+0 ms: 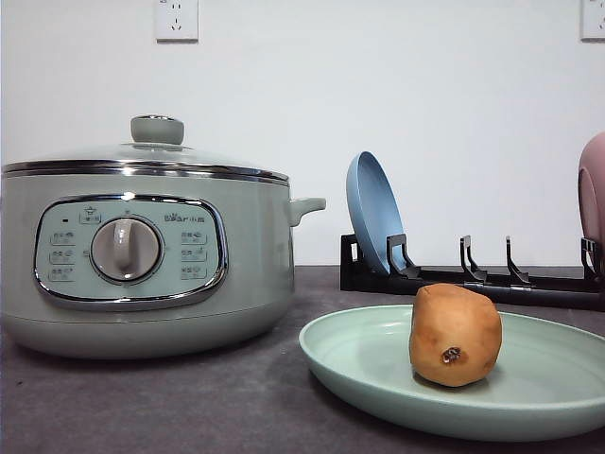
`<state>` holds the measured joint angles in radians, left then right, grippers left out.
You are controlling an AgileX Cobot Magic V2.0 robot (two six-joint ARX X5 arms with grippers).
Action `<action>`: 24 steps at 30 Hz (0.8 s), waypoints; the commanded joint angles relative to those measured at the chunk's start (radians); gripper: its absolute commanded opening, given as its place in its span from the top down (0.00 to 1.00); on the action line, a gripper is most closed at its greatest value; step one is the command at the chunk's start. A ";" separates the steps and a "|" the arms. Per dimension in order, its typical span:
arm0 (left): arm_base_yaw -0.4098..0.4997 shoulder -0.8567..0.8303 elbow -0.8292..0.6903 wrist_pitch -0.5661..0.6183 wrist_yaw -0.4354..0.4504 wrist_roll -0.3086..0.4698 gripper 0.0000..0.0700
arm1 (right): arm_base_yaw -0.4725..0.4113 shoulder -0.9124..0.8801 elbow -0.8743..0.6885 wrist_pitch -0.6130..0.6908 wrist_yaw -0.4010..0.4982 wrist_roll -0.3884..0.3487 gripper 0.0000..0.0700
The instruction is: Transfer potato from steamer to green plate
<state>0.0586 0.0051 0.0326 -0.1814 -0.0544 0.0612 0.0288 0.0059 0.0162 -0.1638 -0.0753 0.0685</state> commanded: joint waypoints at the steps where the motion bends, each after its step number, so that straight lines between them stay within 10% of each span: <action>1: 0.001 -0.002 -0.019 -0.008 -0.003 -0.002 1.00 | -0.001 -0.003 -0.005 0.010 -0.002 0.014 1.00; 24: 0.001 -0.002 -0.019 -0.008 -0.003 -0.002 1.00 | -0.001 -0.002 -0.005 0.010 -0.002 0.014 1.00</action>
<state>0.0586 0.0051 0.0326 -0.1814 -0.0544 0.0612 0.0288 0.0059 0.0162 -0.1638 -0.0757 0.0685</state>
